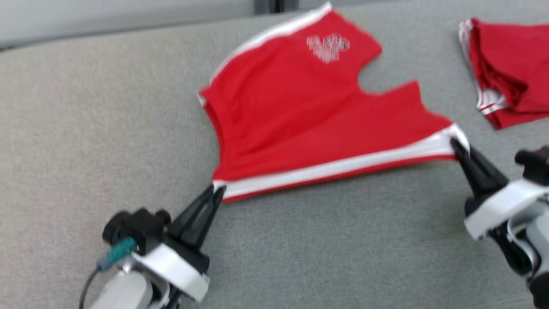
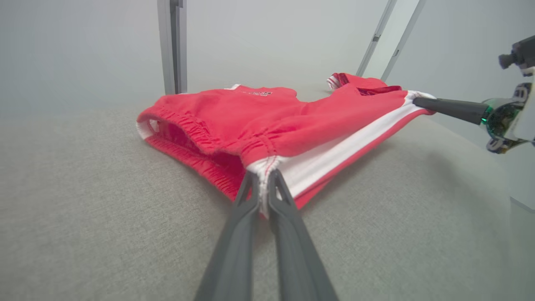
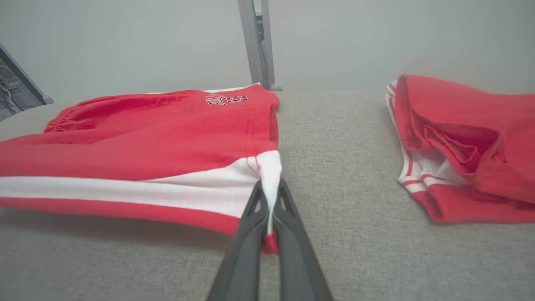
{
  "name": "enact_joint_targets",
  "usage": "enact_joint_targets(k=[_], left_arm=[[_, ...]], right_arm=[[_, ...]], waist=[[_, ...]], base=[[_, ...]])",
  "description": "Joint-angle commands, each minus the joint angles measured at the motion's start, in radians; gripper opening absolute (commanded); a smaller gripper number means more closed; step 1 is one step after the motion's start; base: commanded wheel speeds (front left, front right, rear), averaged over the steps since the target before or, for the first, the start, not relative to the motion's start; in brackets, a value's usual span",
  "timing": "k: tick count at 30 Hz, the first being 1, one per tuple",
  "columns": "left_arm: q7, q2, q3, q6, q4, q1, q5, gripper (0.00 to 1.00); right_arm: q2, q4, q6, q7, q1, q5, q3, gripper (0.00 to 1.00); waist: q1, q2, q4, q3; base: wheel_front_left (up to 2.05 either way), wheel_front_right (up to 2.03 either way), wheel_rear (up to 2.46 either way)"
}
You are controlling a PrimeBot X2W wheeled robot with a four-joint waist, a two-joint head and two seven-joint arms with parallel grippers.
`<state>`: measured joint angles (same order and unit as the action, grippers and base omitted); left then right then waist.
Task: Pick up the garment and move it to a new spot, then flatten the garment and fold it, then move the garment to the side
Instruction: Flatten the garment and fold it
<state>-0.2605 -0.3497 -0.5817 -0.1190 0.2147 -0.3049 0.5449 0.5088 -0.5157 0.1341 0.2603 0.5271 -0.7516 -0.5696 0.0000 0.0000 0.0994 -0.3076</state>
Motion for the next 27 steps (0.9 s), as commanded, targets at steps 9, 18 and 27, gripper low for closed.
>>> enact_joint_targets(k=[9, 18, 27], left_arm=[[-0.005, -0.031, 0.033, 0.051, -0.119, 0.261, -0.056, 0.00], [0.089, -0.056, 0.007, 0.069, -0.229, 0.329, -0.028, 0.00], [0.198, 0.025, 0.012, 0.041, -0.191, 0.203, 0.092, 0.00]], right_arm=[[0.097, 0.078, -0.009, 0.008, -0.245, -0.003, 0.069, 0.00], [0.130, 0.229, -0.010, -0.118, -0.375, -0.001, 0.178, 0.00], [-0.008, 0.167, -0.006, -0.387, -0.233, 0.062, 0.266, 0.00]], waist=[[0.0000, 0.0000, 0.001, 0.160], [0.0000, 0.0000, -0.001, 0.173], [0.0000, 0.0000, -0.014, 0.127]], base=[[0.00, 0.00, 0.00], [0.00, 0.00, 0.00], [0.00, 0.00, 0.00]])
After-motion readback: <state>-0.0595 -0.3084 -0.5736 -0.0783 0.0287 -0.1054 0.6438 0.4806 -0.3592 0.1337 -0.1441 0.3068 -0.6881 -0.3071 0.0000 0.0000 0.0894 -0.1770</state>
